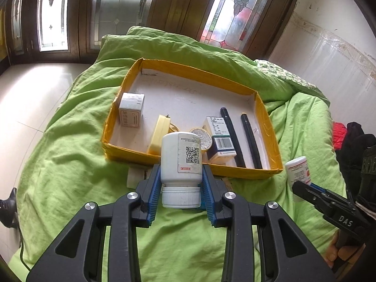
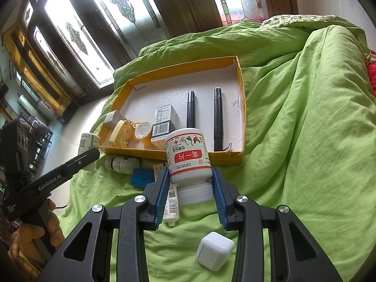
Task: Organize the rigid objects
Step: 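Carry both pill bottles upright over the tray with both tools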
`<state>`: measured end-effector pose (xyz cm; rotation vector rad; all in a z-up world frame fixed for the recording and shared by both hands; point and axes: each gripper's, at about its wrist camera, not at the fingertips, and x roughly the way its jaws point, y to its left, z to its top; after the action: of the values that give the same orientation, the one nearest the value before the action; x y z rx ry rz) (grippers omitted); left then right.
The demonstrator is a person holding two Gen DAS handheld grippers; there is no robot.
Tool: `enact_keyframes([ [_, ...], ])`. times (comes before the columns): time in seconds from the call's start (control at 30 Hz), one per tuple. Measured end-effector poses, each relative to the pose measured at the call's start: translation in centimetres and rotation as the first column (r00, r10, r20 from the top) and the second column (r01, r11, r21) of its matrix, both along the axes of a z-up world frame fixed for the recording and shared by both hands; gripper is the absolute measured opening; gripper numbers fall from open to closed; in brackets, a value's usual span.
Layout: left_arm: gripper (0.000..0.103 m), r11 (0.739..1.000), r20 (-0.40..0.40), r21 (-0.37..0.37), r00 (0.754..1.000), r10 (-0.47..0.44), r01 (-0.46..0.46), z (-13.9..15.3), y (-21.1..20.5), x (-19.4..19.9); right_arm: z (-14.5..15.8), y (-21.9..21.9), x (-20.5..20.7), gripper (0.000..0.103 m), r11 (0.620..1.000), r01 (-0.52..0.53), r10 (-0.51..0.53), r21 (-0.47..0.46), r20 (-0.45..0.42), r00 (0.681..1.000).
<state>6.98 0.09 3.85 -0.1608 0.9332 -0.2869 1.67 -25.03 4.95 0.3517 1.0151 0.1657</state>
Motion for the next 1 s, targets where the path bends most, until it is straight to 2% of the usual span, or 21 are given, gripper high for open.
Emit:
enact_keyframes([
  [0.37,0.031,0.997,0.025,0.075,1.000,-0.010,0.008,1.0,-0.3,1.2,1.5,0.3,1.5,0.033,0.999,-0.004,0.003,0.031,0.017,1.000],
  [0.7,0.031,0.996,0.032,0.086,0.999,-0.014,0.011,1.2,-0.1,2.9,3.6,1.6,5.0,0.033,0.998,-0.004,-0.001,0.063,0.067,0.998],
  [1.0,0.031,0.995,0.033,0.093,0.999,-0.030,0.027,1.4,-0.6,4.8,2.9,1.4,6.9,0.033,0.997,0.013,-0.017,0.077,0.053,0.998],
])
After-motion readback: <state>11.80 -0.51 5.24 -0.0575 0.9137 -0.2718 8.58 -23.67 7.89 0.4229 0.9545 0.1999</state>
